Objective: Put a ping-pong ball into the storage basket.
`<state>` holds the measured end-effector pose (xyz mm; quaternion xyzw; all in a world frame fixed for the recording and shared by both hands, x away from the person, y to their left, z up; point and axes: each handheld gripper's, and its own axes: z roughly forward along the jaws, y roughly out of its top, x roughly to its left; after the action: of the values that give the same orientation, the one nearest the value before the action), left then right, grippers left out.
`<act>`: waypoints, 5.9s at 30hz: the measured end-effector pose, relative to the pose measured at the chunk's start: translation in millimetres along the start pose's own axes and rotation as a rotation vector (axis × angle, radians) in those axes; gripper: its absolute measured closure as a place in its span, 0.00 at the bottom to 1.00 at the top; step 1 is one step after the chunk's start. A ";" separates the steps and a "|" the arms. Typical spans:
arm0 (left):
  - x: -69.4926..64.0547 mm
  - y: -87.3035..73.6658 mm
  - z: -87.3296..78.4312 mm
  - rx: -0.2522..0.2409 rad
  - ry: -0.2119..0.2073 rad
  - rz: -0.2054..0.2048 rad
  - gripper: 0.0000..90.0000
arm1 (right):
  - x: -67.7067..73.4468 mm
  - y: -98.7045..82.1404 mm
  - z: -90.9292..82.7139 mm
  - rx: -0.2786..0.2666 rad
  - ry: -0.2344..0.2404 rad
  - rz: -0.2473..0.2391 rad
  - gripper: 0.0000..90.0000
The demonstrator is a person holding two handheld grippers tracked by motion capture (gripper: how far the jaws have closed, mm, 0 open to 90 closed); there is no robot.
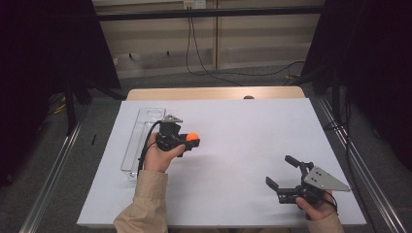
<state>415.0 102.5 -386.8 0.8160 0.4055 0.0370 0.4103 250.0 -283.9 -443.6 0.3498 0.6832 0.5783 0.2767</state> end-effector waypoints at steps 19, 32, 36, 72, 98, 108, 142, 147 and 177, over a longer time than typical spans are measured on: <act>5.7 -0.8 -6.1 -0.008 0.012 -0.009 0.56 | 0.1 0.1 -0.1 0.000 0.000 0.000 0.03; 11.3 -1.9 -14.6 -0.026 0.028 -0.028 0.56 | 0.0 0.0 0.0 0.000 0.001 0.000 0.03; 12.8 -2.3 -15.9 -0.024 0.030 -0.030 0.56 | 0.1 0.0 0.0 0.000 0.001 -0.001 0.03; 25.2 -5.6 -30.8 -0.038 0.074 -0.052 0.56 | 0.2 0.0 0.2 0.001 0.000 -0.001 0.03; 32.1 -8.1 -38.6 -0.045 0.101 -0.058 0.56 | 0.1 0.1 0.2 0.000 0.001 -0.001 0.03; 36.5 -9.9 -43.2 -0.048 0.108 -0.070 0.56 | 0.0 0.2 0.3 0.000 0.003 -0.001 0.03; 44.9 -13.7 -57.0 -0.075 0.143 -0.094 0.56 | 0.1 0.1 0.9 0.003 0.004 0.001 0.03; 46.4 -14.5 -58.8 -0.078 0.147 -0.098 0.56 | 0.2 0.1 1.0 0.003 0.004 0.000 0.03; 55.9 -19.7 -69.1 -0.095 0.191 -0.112 0.56 | 0.7 0.3 1.2 0.003 0.004 0.002 0.03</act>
<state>412.8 192.0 -370.1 0.7643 0.4856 0.1108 0.4095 250.5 -282.6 -443.5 0.3496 0.6843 0.5782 0.2743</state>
